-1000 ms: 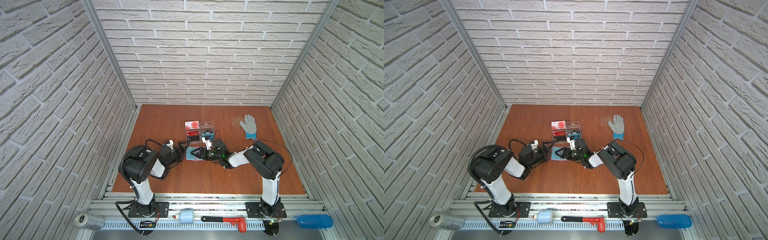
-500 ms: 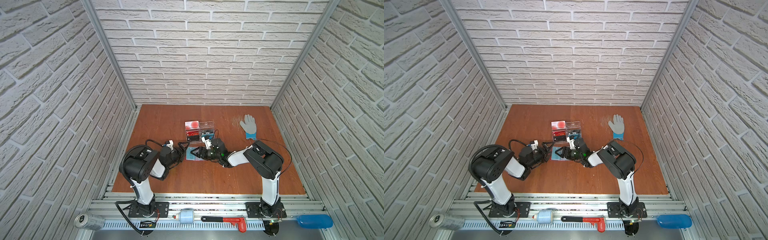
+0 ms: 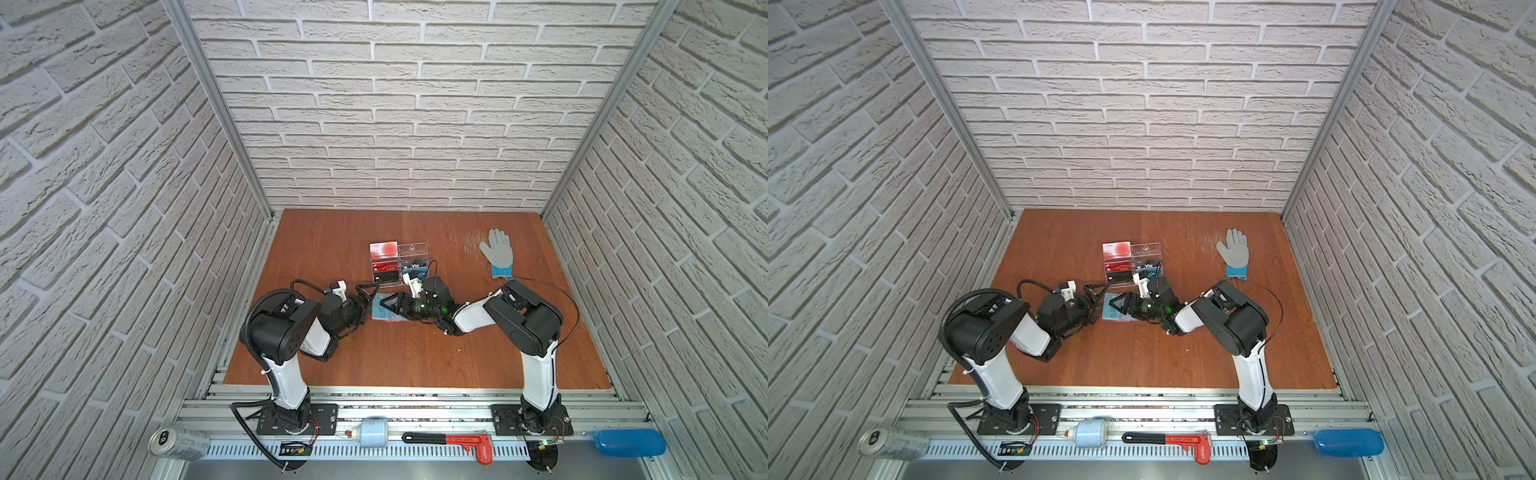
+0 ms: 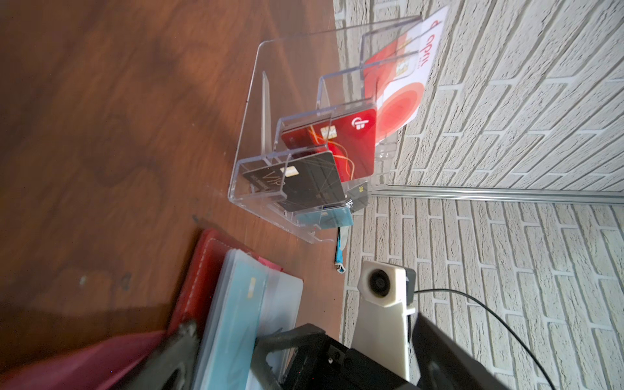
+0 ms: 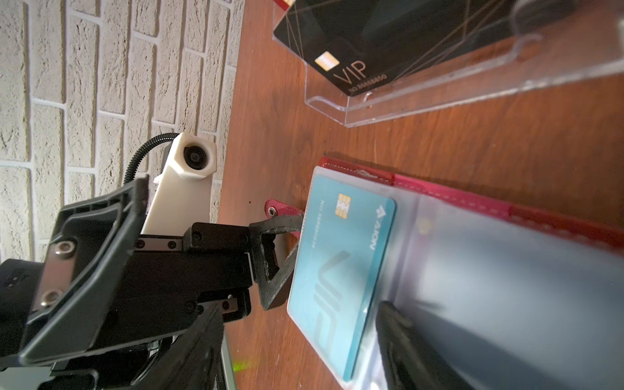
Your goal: Take the credit cards out of the card holder
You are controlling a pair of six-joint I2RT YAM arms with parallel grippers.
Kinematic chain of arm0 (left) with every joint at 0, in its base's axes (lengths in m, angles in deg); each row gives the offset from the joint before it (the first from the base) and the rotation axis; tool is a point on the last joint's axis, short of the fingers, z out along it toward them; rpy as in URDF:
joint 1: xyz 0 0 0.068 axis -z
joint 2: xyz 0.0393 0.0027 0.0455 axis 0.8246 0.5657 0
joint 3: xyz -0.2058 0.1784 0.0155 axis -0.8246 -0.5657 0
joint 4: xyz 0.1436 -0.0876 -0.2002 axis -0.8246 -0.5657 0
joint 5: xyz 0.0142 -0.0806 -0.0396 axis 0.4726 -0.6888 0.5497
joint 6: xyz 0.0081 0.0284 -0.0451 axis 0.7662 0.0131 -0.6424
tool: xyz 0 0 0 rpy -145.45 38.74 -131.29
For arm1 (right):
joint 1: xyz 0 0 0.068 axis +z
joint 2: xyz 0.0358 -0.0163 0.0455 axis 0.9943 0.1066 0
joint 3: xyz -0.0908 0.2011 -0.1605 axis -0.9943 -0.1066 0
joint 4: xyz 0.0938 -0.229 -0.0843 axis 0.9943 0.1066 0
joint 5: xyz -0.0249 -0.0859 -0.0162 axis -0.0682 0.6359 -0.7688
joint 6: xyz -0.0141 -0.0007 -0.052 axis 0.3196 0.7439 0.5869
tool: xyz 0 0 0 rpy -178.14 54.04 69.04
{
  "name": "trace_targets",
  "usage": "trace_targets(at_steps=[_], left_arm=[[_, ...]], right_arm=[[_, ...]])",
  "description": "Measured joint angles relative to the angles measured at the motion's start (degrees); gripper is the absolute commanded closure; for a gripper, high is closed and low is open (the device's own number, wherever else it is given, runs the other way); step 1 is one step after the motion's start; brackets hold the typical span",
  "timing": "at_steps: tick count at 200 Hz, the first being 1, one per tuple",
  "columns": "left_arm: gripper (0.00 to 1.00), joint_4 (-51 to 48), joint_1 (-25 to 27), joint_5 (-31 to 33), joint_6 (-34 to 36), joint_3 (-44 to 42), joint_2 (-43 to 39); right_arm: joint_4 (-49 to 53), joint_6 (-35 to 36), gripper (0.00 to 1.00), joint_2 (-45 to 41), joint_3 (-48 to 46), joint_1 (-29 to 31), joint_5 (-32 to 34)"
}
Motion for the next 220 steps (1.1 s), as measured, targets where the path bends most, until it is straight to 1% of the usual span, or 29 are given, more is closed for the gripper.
trace_targets(at_steps=[39, 80, 104, 167, 220], left_arm=[[0.02, 0.24, 0.28, 0.52, -0.04, -0.13, 0.02], [0.02, 1.09, 0.46, 1.49, -0.09, -0.52, 0.17], [0.02, 1.22, 0.48, 1.64, -0.11, -0.61, 0.17], [0.02, 1.55, 0.5, 1.75, -0.13, -0.72, 0.28], [0.02, 2.93, 0.5, 2.43, -0.52, -1.64, 0.39]], right_arm=[[-1.68, -0.98, 0.27, 1.01, 0.63, 0.0, -0.09], [-6.16, -3.78, 0.27, 2.78, 0.63, 0.0, 0.09], [-6.84, -4.96, 0.27, 2.93, 0.55, 0.02, 0.57], [-9.7, -6.75, 0.27, 3.04, -0.9, 1.4, 4.57], [-18.03, -10.14, 0.27, 5.38, -2.14, 2.01, 6.16]])
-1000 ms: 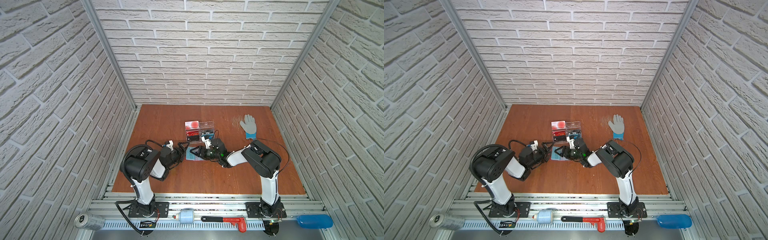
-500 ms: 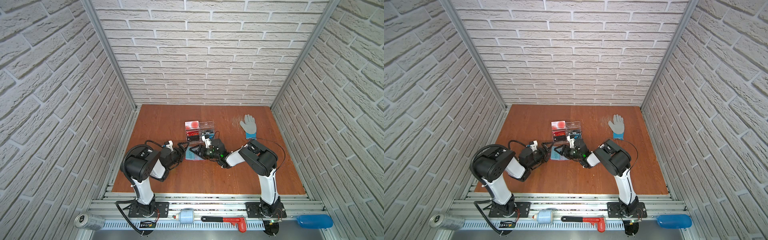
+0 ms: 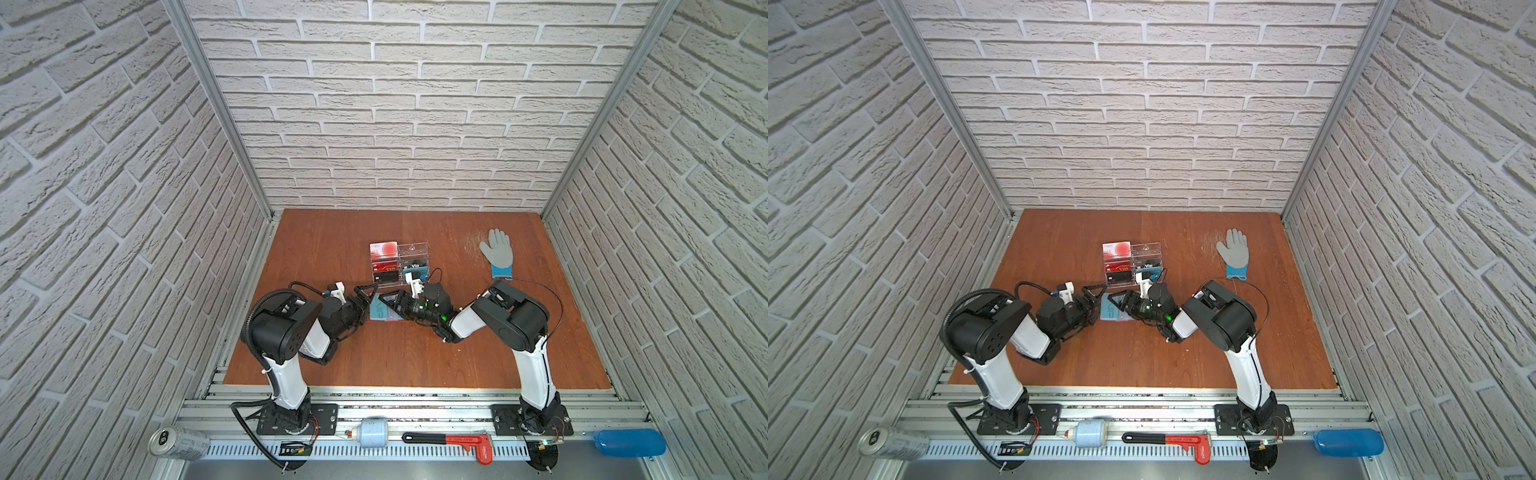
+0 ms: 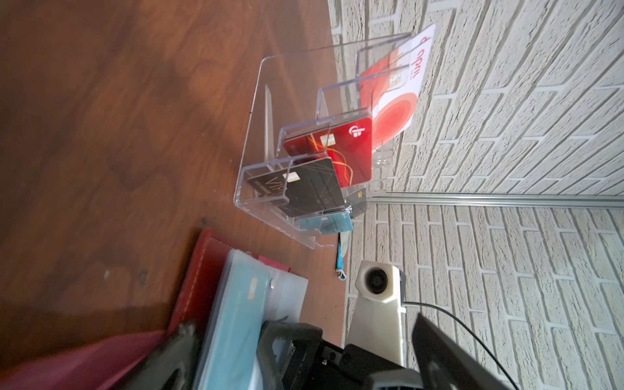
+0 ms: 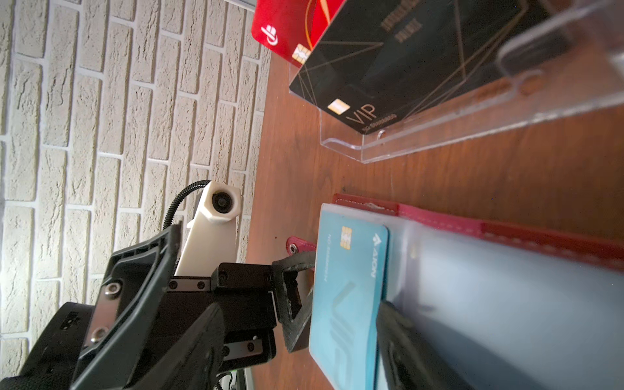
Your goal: Take the credit cards out of the card holder
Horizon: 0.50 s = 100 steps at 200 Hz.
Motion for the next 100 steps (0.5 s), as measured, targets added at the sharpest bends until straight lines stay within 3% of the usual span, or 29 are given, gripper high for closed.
trace_targets(at_steps=[100], left_arm=[[0.02, 4.83, 0.0, 0.07, -1.05, -0.57, 2.71]], right_arm=[[0.02, 2.03, 0.28, -0.72, -1.05, 1.86, 4.13]])
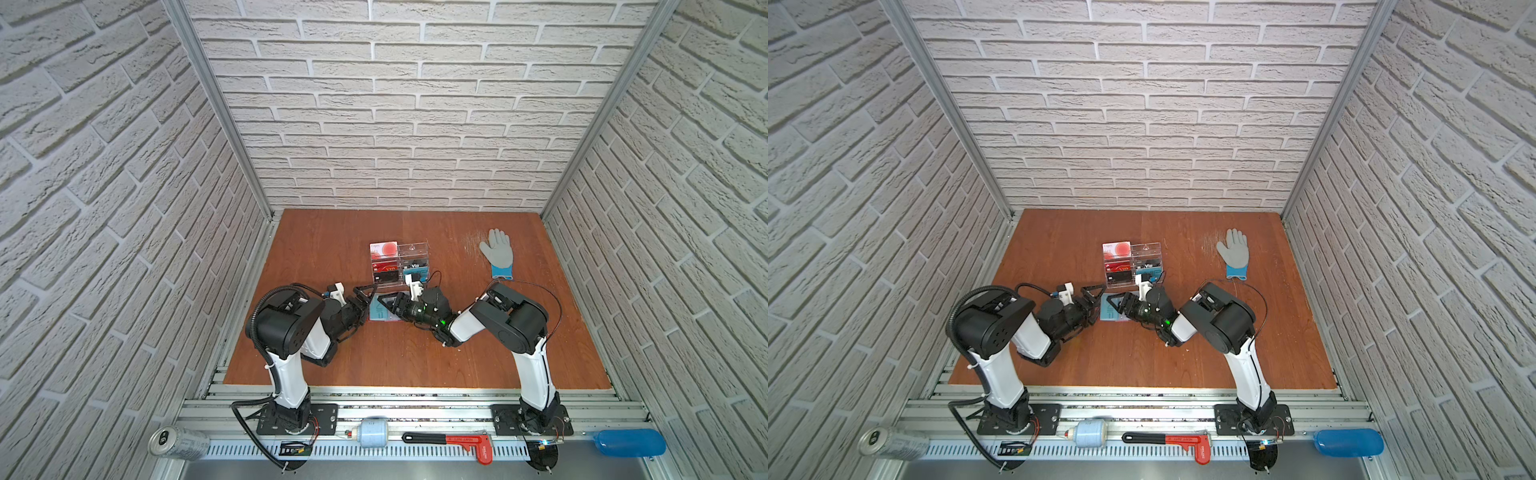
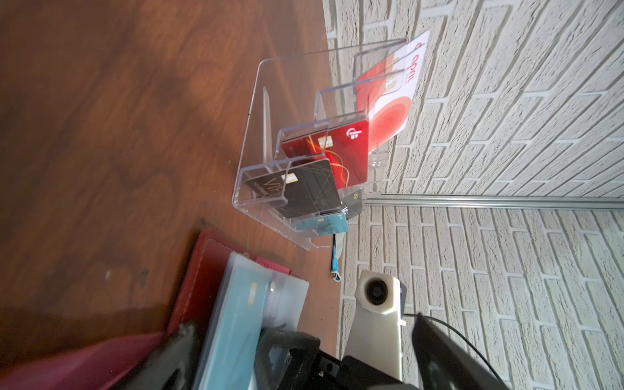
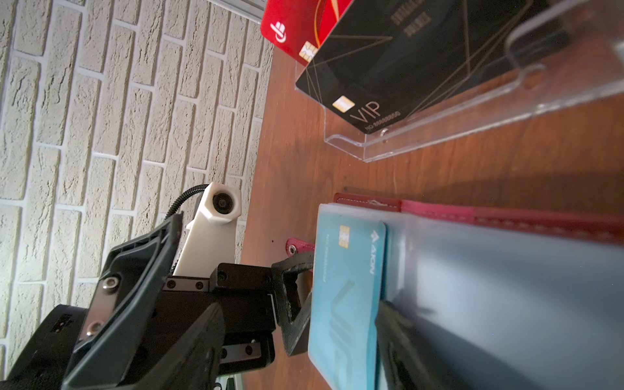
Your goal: Take the credit cards out of the card holder
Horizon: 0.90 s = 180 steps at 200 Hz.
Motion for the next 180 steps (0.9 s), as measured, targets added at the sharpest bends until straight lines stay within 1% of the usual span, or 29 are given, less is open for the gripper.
trace_targets(at_steps=[65, 180], left_arm=[[0.02, 0.81, 0.0, 0.0, -0.07, -0.11, 0.44], [0.02, 1.62, -0.02, 0.0, -0.48, 0.07, 1.07]], right_arm=[[1.14, 1.86, 0.28, -0.92, -0.76, 1.27, 2.05], [-0.57, 2.16, 0.28, -1.62, -3.37, 2.54, 2.03]])
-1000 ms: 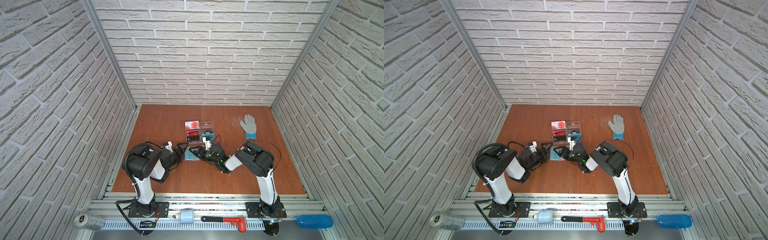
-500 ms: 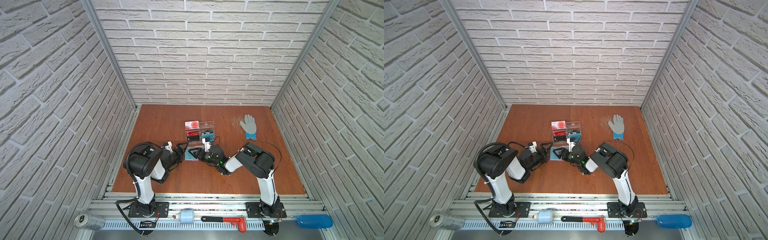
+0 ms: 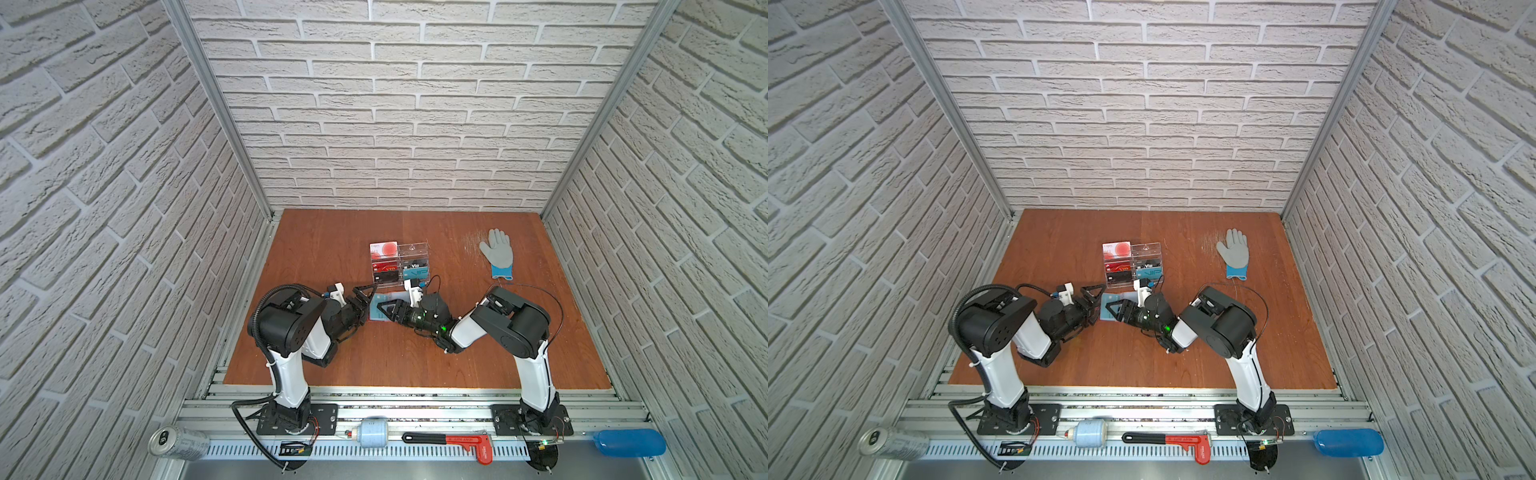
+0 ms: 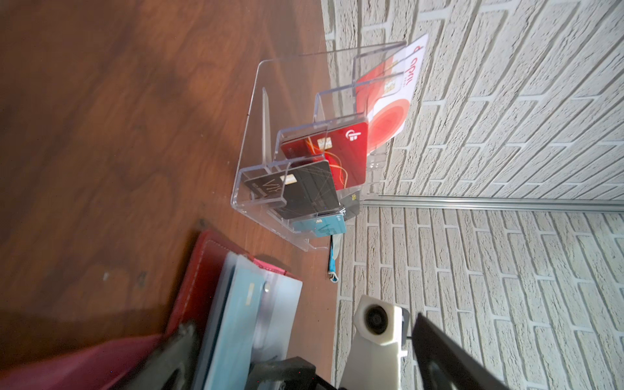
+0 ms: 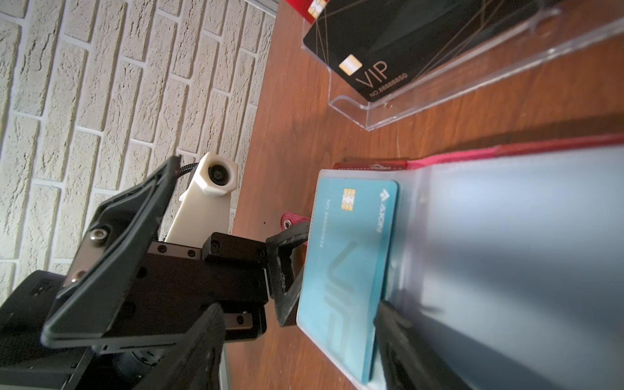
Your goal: Take the credit cards out of the card holder
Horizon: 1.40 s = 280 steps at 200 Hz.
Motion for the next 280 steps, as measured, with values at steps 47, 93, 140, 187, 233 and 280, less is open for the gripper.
trace_targets(at_steps=[47, 93, 140, 187, 233, 280], left_arm=[[0.02, 0.13, 0.0, -0.04, 0.0, 0.15, 0.17], [0.02, 0.85, 0.0, -0.04, -0.07, 0.11, 0.59], [0.02, 2.21, 0.0, -0.02, -0.68, 0.09, 1.38], [0.02, 2.45, 0.0, 0.0, -0.79, 0.0, 1.49], [0.02, 3.32, 0.0, 0.04, -0.92, -0.11, 1.92], [0.01, 3.5, 0.0, 0.09, -0.96, -0.15, 1.99]], right_arm=[[-1.6, -1.03, 0.29, 0.0, -0.83, 0.35, -0.35], [-1.73, -1.14, 0.3, 0.0, -0.98, 0.37, -0.48], [-2.67, -1.49, 0.34, 0.02, -1.16, 0.37, -1.4], [-3.15, -0.87, 0.36, 0.02, -1.2, 0.37, -1.9], [-3.67, -0.52, 0.4, 0.02, -1.2, 0.37, -2.25], [-4.24, 0.07, 0.42, 0.02, -1.03, 0.24, -3.37]])
